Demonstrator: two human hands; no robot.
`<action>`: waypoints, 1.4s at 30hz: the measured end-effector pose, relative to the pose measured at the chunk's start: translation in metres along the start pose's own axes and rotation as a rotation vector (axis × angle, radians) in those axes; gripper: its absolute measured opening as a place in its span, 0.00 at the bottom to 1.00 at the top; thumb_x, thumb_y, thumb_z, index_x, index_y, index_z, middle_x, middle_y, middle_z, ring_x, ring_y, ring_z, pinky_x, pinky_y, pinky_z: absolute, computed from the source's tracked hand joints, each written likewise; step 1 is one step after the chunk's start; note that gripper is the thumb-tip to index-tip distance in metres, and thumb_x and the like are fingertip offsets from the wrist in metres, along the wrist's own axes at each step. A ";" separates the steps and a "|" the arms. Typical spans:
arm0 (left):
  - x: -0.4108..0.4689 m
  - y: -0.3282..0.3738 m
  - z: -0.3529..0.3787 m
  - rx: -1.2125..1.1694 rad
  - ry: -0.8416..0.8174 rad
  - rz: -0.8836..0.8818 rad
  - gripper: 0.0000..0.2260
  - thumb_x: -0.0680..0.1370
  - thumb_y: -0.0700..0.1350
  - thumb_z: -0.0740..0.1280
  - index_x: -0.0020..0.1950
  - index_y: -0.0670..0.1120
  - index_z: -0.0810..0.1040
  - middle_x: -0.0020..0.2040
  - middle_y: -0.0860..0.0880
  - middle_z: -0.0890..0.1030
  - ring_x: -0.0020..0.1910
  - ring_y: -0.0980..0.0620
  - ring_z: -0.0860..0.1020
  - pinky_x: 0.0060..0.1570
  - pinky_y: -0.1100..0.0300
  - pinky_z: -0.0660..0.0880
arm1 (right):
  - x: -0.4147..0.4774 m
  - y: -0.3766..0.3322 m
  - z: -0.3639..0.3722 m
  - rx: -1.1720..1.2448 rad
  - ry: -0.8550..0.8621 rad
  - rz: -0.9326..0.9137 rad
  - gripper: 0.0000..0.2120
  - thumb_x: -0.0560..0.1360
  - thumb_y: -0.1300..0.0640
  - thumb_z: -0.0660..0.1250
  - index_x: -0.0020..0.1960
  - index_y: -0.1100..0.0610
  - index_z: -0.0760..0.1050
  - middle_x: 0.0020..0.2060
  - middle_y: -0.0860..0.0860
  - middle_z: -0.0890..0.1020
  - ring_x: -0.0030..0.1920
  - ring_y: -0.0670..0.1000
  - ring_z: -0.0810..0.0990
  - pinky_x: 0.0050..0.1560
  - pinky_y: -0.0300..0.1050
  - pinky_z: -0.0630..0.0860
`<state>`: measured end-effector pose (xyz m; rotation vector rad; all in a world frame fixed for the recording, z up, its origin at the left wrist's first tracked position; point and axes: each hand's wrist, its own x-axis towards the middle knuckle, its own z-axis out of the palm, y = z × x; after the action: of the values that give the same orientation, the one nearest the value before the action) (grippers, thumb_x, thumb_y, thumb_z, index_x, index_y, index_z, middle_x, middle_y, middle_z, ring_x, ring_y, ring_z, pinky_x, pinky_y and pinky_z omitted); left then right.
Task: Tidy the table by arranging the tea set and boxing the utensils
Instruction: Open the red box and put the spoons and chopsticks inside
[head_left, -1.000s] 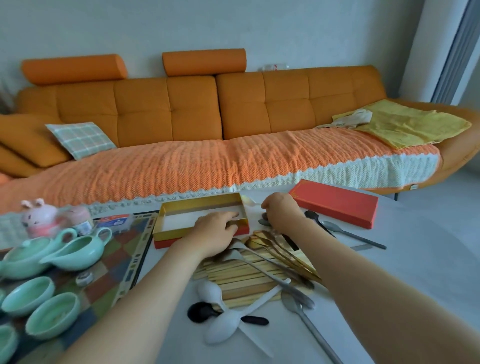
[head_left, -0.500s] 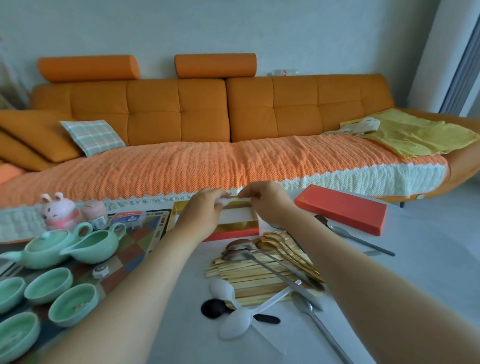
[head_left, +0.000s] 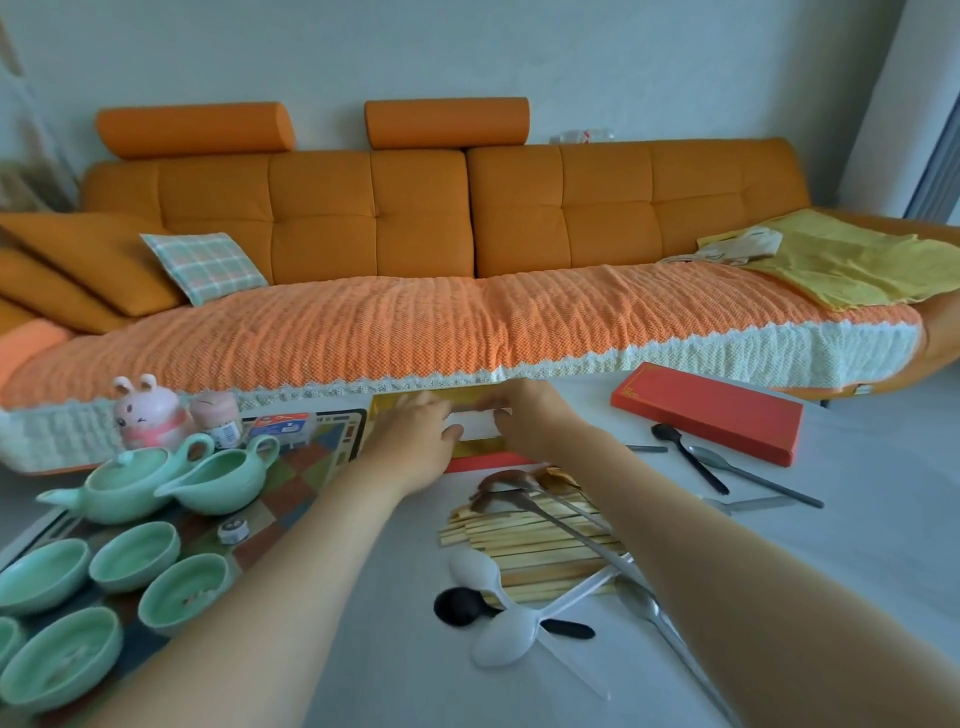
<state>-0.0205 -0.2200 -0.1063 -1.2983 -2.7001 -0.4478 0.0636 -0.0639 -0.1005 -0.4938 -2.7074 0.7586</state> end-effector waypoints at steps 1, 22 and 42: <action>0.001 0.008 -0.001 -0.008 0.029 0.046 0.19 0.83 0.51 0.58 0.73 0.49 0.70 0.70 0.49 0.70 0.69 0.47 0.66 0.67 0.50 0.64 | -0.003 0.003 -0.006 -0.006 0.036 0.005 0.19 0.77 0.65 0.57 0.59 0.50 0.81 0.55 0.49 0.81 0.42 0.50 0.81 0.44 0.46 0.81; 0.012 0.097 0.031 -0.019 -0.040 0.296 0.18 0.82 0.48 0.61 0.72 0.51 0.70 0.69 0.51 0.72 0.67 0.48 0.67 0.65 0.51 0.66 | -0.063 0.079 -0.061 -0.410 -0.079 0.167 0.07 0.77 0.51 0.66 0.53 0.46 0.80 0.56 0.47 0.81 0.57 0.51 0.77 0.61 0.52 0.74; 0.014 0.023 -0.010 -0.510 0.193 0.007 0.12 0.80 0.38 0.65 0.62 0.50 0.79 0.56 0.52 0.78 0.51 0.53 0.77 0.48 0.62 0.70 | -0.024 0.017 -0.042 0.002 0.117 -0.031 0.15 0.80 0.64 0.60 0.58 0.53 0.82 0.52 0.49 0.81 0.37 0.48 0.77 0.37 0.39 0.74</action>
<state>-0.0111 -0.1991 -0.0885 -1.2787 -2.5035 -1.2537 0.1043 -0.0407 -0.0791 -0.4794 -2.5997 0.7019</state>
